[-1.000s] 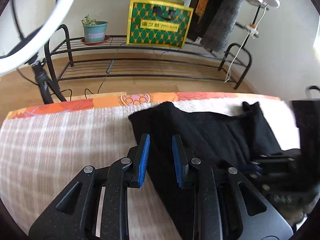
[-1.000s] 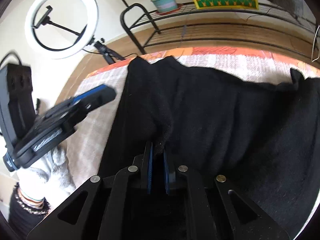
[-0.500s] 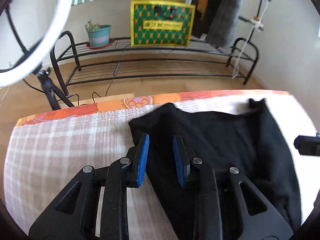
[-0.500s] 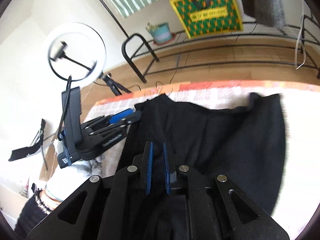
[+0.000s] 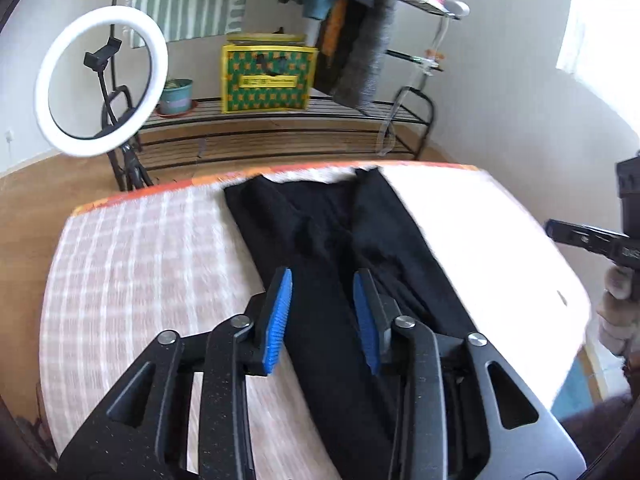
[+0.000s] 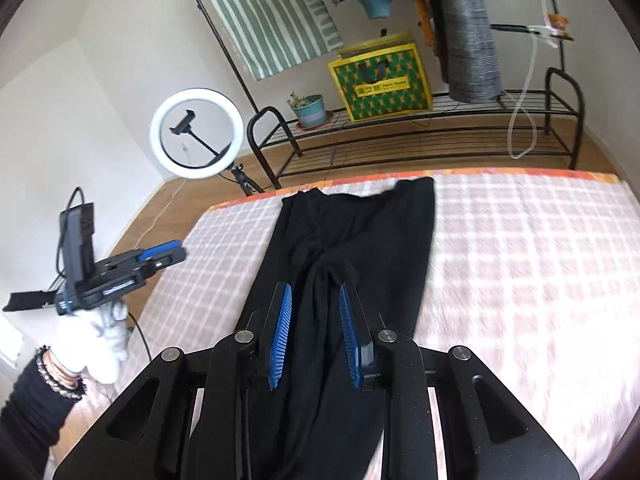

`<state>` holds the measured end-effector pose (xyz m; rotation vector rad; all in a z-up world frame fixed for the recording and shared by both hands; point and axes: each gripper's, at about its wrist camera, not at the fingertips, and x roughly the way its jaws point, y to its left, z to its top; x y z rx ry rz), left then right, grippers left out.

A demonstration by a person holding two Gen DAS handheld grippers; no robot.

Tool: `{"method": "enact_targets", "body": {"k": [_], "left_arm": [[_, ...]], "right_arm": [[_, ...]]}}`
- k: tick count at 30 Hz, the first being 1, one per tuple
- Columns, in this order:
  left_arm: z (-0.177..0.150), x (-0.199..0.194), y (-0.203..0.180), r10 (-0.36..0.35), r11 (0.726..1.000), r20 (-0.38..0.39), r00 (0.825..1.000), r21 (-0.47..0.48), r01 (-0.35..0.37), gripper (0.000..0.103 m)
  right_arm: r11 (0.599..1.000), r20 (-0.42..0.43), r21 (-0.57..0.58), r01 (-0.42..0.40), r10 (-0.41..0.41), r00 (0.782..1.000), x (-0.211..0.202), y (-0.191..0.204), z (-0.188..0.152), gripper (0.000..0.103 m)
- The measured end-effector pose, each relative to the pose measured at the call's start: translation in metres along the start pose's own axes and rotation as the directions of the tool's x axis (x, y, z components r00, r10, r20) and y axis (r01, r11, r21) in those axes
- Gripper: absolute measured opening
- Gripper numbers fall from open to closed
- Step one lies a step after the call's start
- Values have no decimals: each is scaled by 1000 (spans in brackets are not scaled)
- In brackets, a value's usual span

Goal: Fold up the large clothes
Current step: 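Grasp the sweater hem with both tools and lift it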

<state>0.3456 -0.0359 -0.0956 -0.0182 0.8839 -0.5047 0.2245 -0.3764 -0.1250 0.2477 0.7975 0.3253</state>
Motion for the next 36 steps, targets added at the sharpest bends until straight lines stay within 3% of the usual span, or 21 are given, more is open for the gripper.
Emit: {"method": "enact_targets", "body": {"k": [5, 8, 14, 16, 21, 24, 27, 31, 36], "left_arm": [[-58, -52, -39, -36, 999, -30, 999, 28, 37, 34], [-94, -63, -55, -74, 997, -81, 994, 2, 74, 34], [-162, -43, -100, -119, 992, -202, 972, 16, 125, 34], [-181, -26, -117, -65, 994, -239, 969, 74, 85, 34], [-201, 9, -132, -7, 994, -303, 953, 98, 39, 34], [-210, 25, -132, 18, 994, -331, 944, 106, 19, 34], [-213, 25, -126, -27, 997, -324, 946, 54, 47, 32], [-213, 24, -108, -82, 997, -311, 947, -30, 77, 7], [-207, 13, -99, -166, 984, -266, 950, -106, 142, 4]], "right_arm": [[1000, 20, -2, 2, -2, 1000, -57, 10, -43, 23], [1000, -10, -7, -15, 15, 1000, -77, 20, -78, 23], [997, -91, -62, -43, 37, 995, -84, 41, -139, 24], [997, -126, -61, -41, 33, 991, -76, 41, -154, 30], [999, -198, -48, -15, 5, 980, -52, 28, -175, 31], [999, -245, -9, -37, 34, 969, -35, 21, -182, 31], [999, -290, -5, -53, 49, 956, -24, 26, -199, 31], [996, -333, -66, -64, 38, 942, -1, 42, -207, 31], [995, -377, -97, -30, -9, 926, 25, 49, -218, 30]]}}
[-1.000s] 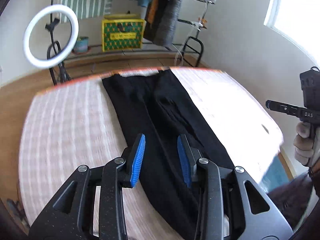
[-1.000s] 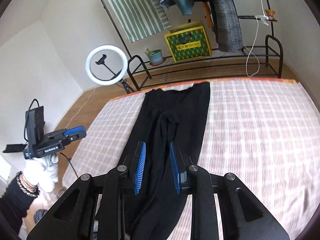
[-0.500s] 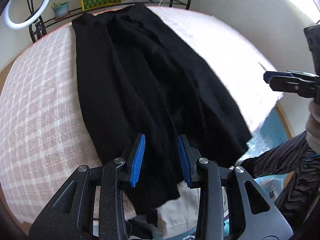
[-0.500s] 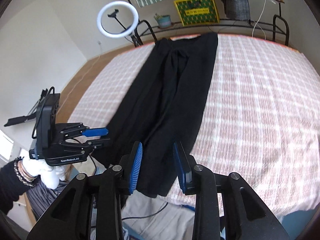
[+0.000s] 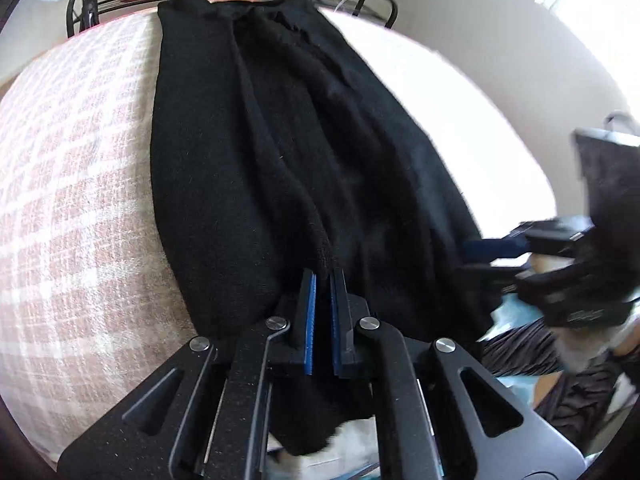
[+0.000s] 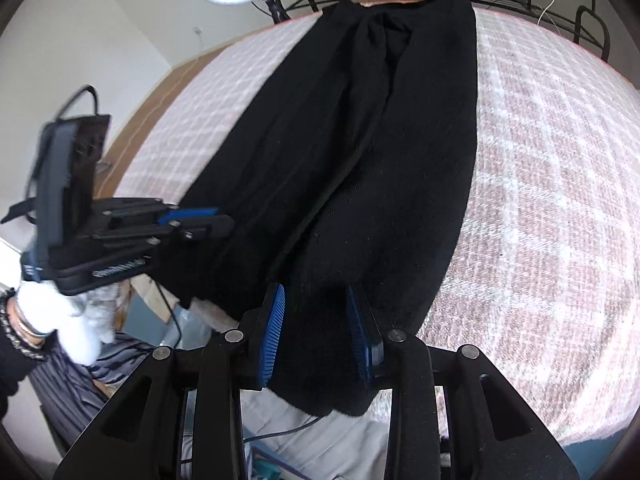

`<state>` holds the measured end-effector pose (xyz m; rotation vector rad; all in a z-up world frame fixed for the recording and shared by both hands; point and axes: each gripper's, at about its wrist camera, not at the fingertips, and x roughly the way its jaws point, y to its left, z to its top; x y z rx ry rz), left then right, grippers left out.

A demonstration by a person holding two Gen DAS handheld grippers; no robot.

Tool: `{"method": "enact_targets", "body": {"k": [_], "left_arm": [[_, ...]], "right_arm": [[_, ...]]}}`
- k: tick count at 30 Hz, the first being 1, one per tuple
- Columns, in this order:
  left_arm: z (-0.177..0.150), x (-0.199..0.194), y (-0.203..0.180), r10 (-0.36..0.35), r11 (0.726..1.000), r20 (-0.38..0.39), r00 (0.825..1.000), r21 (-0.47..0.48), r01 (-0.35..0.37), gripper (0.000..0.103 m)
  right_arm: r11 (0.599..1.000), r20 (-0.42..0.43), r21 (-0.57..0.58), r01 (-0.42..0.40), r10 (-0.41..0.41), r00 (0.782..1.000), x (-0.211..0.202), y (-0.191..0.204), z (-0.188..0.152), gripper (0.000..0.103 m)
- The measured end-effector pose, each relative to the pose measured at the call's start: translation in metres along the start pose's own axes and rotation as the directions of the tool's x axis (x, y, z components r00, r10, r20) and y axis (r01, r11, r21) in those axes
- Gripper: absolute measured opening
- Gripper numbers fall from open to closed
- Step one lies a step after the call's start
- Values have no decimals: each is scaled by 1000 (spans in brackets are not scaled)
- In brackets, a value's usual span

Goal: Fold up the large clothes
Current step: 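Grasp the sweater hem with both tools and lift it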

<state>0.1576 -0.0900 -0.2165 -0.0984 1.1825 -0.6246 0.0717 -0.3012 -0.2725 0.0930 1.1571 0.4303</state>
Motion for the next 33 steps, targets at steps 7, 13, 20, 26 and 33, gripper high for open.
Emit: {"method": "enact_targets", "body": {"k": [7, 13, 20, 26, 33], "left_arm": [[-9, 14, -26, 0, 994, -13, 1000, 105, 1, 4], [0, -9, -20, -37, 997, 9, 999, 64, 36, 20], [-11, -64, 25, 6, 998, 98, 995, -63, 0, 45], [-40, -49, 55, -112, 961, 7, 994, -254, 110, 45], [-52, -28, 51, -240, 920, -40, 970, -329, 214, 43]], "right_arm": [[1000, -3, 0, -14, 14, 1000, 5, 0, 1, 31], [1000, 0, -16, -23, 23, 1000, 8, 7, -1, 33], [1000, 120, 10, -8, 7, 993, -45, -13, -23, 45], [987, 106, 148, -57, 42, 993, -44, -56, -43, 45], [969, 67, 186, -162, 152, 986, -16, -57, -42, 45]]}}
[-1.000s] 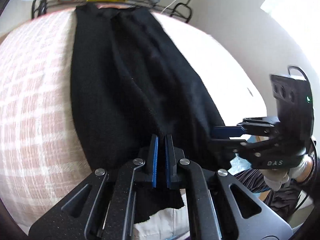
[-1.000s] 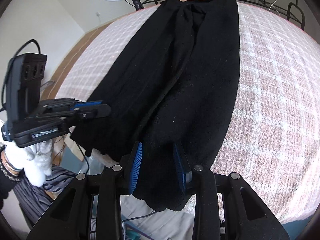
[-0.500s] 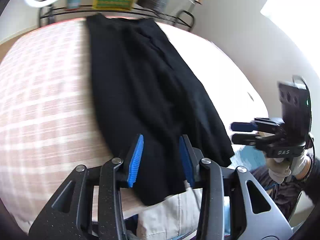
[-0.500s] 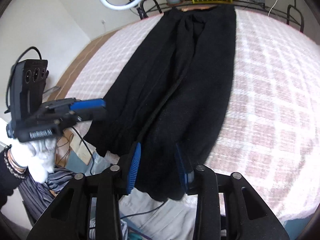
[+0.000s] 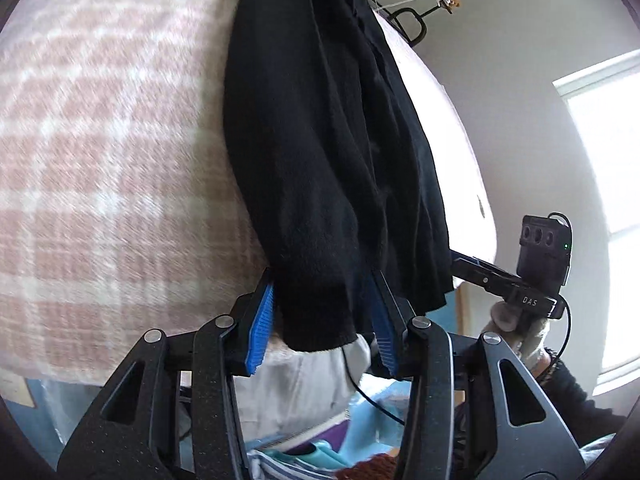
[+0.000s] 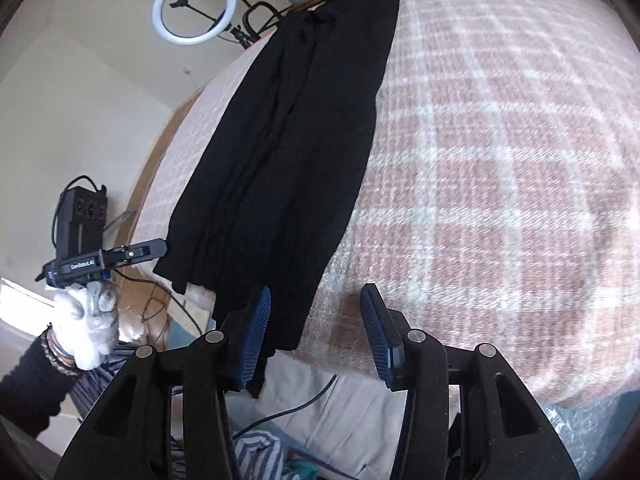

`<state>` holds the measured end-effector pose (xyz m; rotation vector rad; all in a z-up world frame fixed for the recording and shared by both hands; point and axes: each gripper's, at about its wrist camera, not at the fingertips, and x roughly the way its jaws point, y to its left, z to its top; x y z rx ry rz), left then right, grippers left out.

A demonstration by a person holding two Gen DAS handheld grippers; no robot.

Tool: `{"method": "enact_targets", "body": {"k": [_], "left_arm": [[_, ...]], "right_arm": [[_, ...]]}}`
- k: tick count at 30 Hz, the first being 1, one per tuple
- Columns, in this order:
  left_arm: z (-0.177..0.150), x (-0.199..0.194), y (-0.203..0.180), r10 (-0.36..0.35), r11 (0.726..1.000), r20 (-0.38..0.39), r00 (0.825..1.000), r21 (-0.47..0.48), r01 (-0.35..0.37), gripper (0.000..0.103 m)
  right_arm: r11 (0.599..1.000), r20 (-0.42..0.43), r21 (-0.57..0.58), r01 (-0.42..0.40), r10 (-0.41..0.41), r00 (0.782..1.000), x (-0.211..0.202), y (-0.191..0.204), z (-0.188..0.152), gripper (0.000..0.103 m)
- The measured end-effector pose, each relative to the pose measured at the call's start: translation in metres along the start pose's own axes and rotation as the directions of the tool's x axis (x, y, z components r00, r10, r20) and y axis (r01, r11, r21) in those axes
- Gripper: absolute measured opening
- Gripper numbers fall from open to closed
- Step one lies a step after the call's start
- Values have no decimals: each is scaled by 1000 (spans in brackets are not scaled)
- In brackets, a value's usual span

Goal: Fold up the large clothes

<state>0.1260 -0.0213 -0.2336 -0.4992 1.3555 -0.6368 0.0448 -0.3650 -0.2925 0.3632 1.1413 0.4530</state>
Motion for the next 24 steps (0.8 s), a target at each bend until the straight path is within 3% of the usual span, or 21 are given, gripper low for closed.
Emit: {"method": "enact_targets", "body": {"k": [3, 5, 8, 12, 16, 24], "left_arm": [[-2, 6, -10, 8, 999, -9, 1000, 37, -8, 36], [1, 8, -16, 13, 999, -5, 1000, 43, -13, 15], [4, 10, -21, -9, 999, 1, 1000, 36, 9, 12], [7, 11, -38, -38, 998, 26, 999, 50, 37, 12], [13, -7, -42, -107, 994, 64, 992, 18, 106, 11], [53, -23, -55, -139, 990, 141, 980, 3, 140, 11]], "right_arm": [[998, -18, -10, -56, 56, 998, 9, 10, 4, 41], [995, -47, -6, -97, 96, 994, 17, 14, 2, 36], [995, -66, -41, -86, 83, 994, 30, 27, 5, 12], [979, -57, 66, -194, 198, 979, 30, 21, 11, 11], [960, 4, 91, -265, 266, 964, 17, 21, 23, 11], [953, 97, 115, -280, 269, 958, -2, 26, 64, 11]]}}
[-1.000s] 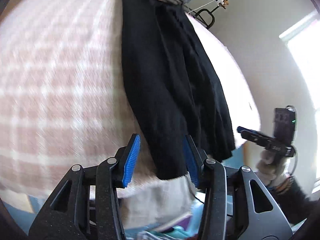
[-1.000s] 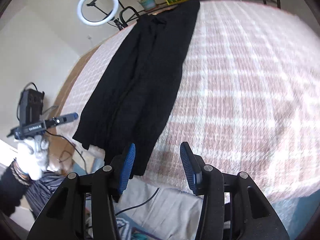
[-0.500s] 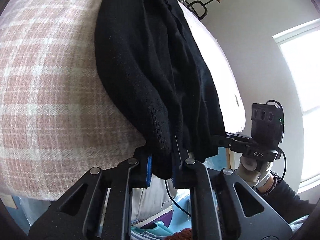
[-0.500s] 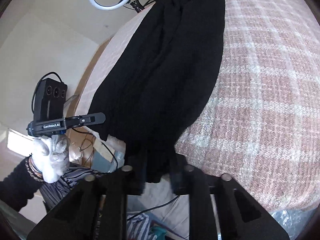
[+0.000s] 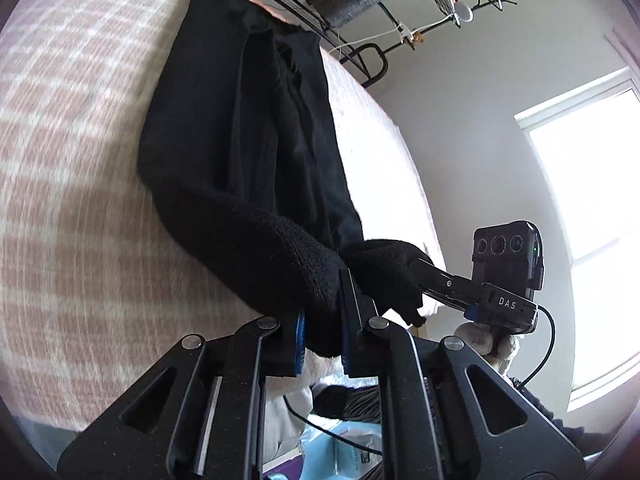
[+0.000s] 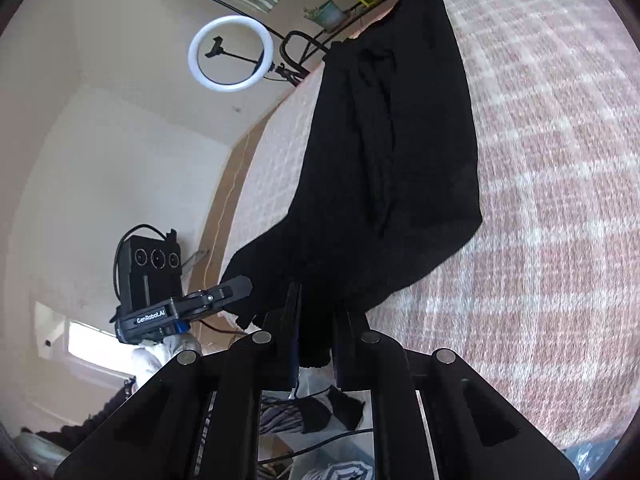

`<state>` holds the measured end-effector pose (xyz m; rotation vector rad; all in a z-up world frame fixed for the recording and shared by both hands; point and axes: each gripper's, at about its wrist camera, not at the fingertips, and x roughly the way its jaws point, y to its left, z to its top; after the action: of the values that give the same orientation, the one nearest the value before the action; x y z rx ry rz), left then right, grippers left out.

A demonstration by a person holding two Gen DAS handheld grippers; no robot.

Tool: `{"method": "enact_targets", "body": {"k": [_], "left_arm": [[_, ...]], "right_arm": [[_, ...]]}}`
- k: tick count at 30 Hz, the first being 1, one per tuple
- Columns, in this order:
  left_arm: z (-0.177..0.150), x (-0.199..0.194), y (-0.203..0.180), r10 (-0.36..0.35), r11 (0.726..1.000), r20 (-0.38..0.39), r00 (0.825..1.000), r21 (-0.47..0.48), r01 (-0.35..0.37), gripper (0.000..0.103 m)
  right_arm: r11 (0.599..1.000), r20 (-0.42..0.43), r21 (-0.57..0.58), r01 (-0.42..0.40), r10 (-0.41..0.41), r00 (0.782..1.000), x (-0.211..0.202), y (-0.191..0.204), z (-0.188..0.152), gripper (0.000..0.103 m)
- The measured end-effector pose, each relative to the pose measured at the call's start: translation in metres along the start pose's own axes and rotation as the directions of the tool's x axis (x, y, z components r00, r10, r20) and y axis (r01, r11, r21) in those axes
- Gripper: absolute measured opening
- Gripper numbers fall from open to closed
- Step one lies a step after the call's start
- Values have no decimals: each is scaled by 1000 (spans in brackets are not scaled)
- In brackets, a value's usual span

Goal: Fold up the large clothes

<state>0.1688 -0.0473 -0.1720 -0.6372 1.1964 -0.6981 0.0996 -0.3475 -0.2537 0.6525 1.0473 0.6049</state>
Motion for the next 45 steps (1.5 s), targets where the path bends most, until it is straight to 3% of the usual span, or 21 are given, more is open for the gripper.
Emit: {"method": "enact_targets", "body": {"k": [6, 11, 17, 23, 32, 34, 35, 38, 40, 43, 45], "left_arm": [[50, -4, 6, 38, 999, 60, 997, 1, -38, 11], [90, 7, 21, 67, 997, 105, 992, -42, -63, 11], [119, 32, 44, 115, 991, 106, 988, -84, -106, 11], [136, 46, 63, 161, 983, 107, 981, -103, -151, 11], [146, 64, 78, 217, 973, 75, 973, -93, -210, 11], [148, 63, 77, 208, 975, 68, 976, -100, -200, 15], [149, 62, 77, 198, 976, 66, 978, -104, -191, 24], [151, 49, 70, 189, 979, 110, 976, -102, -178, 49], [154, 40, 68, 186, 980, 142, 972, -105, -172, 52], [155, 28, 66, 197, 978, 168, 966, -107, -181, 52], [153, 23, 65, 205, 977, 176, 963, -89, -192, 52]], "right_arm": [[997, 35, -13, 75, -74, 997, -3, -2, 59, 11], [992, 73, 5, 125, -125, 989, 1, -15, 89, 10], [981, 75, 78, 175, -181, 981, 27, -34, 120, 11], [969, 86, 144, 202, -216, 973, 34, -52, 139, 10], [962, 59, 117, 247, -255, 965, 49, -65, 151, 10], [966, 56, 93, 239, -245, 968, 47, -63, 153, 12], [967, 55, 83, 240, -245, 968, 47, -61, 155, 12], [969, 43, 69, 237, -240, 970, 45, -56, 160, 29], [971, 73, 71, 228, -233, 970, 38, -55, 162, 56], [978, 115, 73, 197, -205, 972, 24, -54, 164, 59], [972, 137, 50, 228, -233, 963, 16, -49, 165, 59]]}}
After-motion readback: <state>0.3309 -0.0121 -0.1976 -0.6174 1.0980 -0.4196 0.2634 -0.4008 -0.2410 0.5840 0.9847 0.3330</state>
